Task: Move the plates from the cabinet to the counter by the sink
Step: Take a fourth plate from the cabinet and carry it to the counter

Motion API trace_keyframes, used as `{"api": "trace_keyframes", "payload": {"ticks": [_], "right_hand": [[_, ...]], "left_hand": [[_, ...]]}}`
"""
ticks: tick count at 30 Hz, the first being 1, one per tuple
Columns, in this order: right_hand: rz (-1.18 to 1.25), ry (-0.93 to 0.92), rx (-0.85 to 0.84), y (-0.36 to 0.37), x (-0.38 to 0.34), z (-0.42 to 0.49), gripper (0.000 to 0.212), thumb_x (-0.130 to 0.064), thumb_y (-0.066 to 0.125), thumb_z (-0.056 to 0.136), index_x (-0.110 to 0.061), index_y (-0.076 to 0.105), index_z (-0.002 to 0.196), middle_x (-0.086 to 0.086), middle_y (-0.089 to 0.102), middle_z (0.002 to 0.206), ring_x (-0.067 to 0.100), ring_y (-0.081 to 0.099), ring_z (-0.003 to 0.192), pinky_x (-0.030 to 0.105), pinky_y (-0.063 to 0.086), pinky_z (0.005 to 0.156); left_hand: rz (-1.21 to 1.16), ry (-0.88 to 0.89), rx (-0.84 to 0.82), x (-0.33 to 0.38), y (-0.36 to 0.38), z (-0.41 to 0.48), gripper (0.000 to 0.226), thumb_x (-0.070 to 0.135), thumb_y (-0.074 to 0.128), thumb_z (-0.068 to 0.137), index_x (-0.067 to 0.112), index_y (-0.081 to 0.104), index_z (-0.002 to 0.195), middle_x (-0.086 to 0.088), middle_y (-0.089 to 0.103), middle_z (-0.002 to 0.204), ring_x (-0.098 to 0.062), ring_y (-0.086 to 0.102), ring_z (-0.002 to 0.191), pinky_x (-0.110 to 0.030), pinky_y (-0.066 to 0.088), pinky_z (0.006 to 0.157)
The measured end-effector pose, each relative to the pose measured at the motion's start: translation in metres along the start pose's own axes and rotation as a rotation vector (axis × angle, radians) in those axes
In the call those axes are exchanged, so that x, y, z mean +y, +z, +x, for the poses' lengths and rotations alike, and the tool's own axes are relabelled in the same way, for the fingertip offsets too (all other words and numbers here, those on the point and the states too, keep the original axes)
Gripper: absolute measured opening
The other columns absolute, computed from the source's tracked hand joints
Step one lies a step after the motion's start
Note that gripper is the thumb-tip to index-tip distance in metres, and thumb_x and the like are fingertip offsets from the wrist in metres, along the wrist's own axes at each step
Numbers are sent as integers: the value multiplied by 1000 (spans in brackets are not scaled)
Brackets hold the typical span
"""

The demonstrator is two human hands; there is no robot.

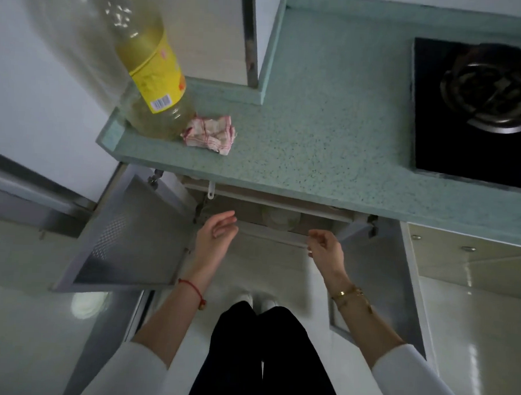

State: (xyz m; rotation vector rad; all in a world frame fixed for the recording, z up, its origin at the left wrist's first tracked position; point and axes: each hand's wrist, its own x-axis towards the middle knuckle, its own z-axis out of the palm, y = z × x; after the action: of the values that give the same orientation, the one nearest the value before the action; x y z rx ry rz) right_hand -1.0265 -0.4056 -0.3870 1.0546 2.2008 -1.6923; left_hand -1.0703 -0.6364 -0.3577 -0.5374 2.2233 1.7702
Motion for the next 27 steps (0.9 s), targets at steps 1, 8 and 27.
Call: {"api": "trace_keyframes", "payload": {"ticks": [1, 8, 27], "right_hand": [[-2, 15, 10, 8, 13, 17, 15, -22, 60, 87, -23, 65, 101, 1, 69, 96, 24, 67, 97, 45, 55, 91], [24, 91, 53, 79, 124, 148, 24, -12, 60, 89, -5, 65, 111, 14, 67, 105, 35, 63, 108, 53, 48, 98], [-97, -30, 194, 199, 346, 494, 39, -11, 54, 95, -1, 52, 133, 20, 57, 133, 35, 55, 122, 27, 41, 92]], "left_hand": [[10, -11, -16, -15, 7, 17, 31, 1, 67, 87, 14, 70, 115, -6, 73, 114, -19, 67, 110, -36, 52, 100], [66, -138, -141, -150, 59, 148, 37, -6, 59, 92, -3, 59, 129, -7, 68, 109, -10, 63, 88, -10, 53, 75], [258, -69, -235, -417, 215, 444, 62, 22, 72, 87, 5, 47, 141, -15, 57, 138, -32, 57, 124, -43, 49, 103]]}}
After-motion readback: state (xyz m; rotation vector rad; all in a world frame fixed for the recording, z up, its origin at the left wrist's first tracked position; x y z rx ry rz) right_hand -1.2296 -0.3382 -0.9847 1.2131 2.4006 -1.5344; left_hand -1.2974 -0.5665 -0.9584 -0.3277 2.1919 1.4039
